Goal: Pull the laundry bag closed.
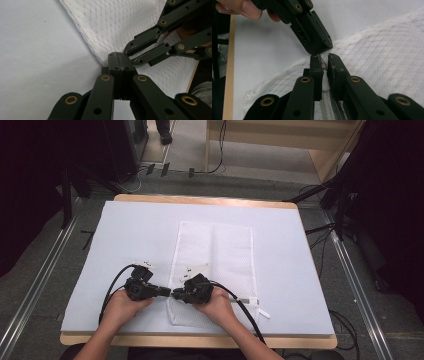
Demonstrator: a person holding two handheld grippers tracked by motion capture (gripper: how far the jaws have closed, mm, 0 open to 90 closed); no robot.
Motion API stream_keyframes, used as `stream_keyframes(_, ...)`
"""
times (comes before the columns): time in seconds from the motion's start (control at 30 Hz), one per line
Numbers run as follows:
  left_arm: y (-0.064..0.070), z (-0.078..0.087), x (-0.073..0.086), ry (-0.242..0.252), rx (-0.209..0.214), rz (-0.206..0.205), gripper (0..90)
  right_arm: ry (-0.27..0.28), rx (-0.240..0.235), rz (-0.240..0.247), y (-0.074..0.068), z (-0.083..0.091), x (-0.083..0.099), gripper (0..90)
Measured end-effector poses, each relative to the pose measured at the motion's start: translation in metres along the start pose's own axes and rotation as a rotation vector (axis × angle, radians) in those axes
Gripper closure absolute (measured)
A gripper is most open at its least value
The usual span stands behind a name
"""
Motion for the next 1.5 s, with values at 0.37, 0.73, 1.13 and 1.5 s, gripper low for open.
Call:
stream_keyframes(0.37,0.006,-0.002,0.002,0.006,-0.041,-0.06,90.0,-0.03,0.001,0.017,-0.001,0.002,-0.003,86.1)
stream_keyframes(0.73,0.007,-0.002,0.002,0.008,-0.043,-0.066,90.0,-0.06,-0.023,0.016,0.002,0.007,-0.002,86.6)
stream_keyframes(1.13,0.006,-0.002,0.002,0.01,-0.035,-0.06,90.0,-0.083,-0.035,0.022,0.005,0.013,-0.001,86.7)
stream_keyframes(1.5,0.005,-0.002,0.002,0.01,-0.031,-0.058,90.0,-0.095,-0.05,0.025,0.008,0.018,-0.001,86.6)
Point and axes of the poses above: each handheld gripper's, and its own axes: z roughly backward along the jaws, x roughly out of its underside, y roughly to its right, the point moved 1 cm from there along -z, roughly forward along the jaws, and after that the axes turned 15 degrees about z, right-handed, at the moved point
